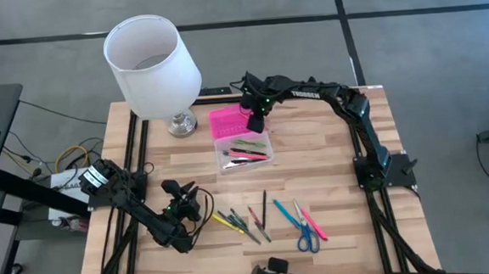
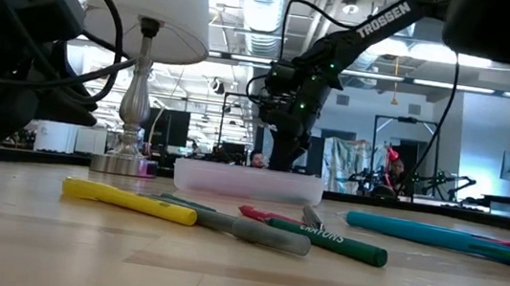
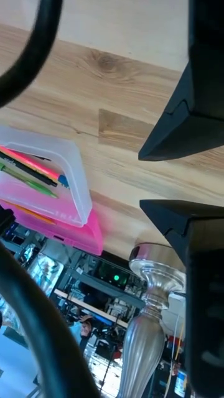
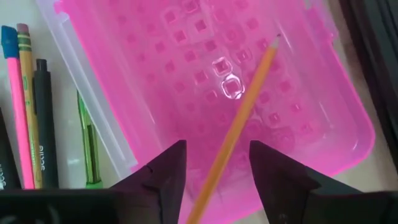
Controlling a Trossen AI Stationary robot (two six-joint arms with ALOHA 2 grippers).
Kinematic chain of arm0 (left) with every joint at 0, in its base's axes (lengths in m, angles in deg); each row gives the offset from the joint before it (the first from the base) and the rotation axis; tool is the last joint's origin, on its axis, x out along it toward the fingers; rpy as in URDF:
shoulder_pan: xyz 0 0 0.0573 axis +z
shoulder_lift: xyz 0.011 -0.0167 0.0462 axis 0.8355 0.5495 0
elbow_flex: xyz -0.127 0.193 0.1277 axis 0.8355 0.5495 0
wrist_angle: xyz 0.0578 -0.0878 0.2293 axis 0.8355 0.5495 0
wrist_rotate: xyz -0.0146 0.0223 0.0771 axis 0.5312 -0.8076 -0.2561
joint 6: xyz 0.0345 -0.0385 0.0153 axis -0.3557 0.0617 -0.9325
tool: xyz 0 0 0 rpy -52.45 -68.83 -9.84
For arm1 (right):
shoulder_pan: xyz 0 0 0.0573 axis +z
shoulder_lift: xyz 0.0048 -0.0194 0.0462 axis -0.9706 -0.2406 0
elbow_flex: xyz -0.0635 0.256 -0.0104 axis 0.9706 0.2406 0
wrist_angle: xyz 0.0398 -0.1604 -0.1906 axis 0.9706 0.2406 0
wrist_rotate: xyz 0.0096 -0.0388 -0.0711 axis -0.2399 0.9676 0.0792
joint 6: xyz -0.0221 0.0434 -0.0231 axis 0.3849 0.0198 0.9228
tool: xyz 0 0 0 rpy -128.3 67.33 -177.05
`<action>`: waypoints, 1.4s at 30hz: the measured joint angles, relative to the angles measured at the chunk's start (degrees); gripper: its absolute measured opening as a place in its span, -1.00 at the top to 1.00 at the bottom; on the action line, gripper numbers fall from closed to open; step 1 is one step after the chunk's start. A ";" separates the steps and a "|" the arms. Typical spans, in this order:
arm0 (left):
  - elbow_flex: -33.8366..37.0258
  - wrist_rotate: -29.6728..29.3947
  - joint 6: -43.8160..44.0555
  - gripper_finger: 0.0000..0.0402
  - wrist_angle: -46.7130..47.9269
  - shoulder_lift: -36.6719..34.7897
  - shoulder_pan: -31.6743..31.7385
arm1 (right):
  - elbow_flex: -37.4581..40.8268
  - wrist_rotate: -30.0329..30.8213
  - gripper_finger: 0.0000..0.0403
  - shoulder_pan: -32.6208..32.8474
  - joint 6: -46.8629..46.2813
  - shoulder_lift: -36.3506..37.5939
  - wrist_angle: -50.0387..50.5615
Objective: Pick & place school supplies into a supply box
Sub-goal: Put the orange pencil into the pink supply box
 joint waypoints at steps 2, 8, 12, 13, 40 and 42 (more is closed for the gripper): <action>0.00 0.20 0.00 0.47 0.02 0.01 -0.02 | 0.00 0.89 0.18 -0.02 -0.11 0.00 0.78; 0.00 0.40 0.00 0.47 0.04 0.02 -0.02 | 0.13 2.56 0.17 -0.09 -0.59 -1.27 1.78; 0.00 0.42 0.00 0.47 0.07 0.02 -0.04 | 0.05 2.61 0.17 -0.09 -0.93 -2.93 2.49; 0.00 0.40 0.00 0.47 0.11 0.02 -0.04 | 0.09 2.81 0.18 -0.09 -1.08 -3.33 2.87; 0.00 0.15 0.06 0.47 0.76 0.02 -0.03 | -1.73 9.27 0.90 0.80 1.85 -3.78 2.99; 0.00 0.18 0.08 0.47 0.83 0.02 -0.03 | -2.34 10.18 0.91 1.28 2.24 -3.78 4.06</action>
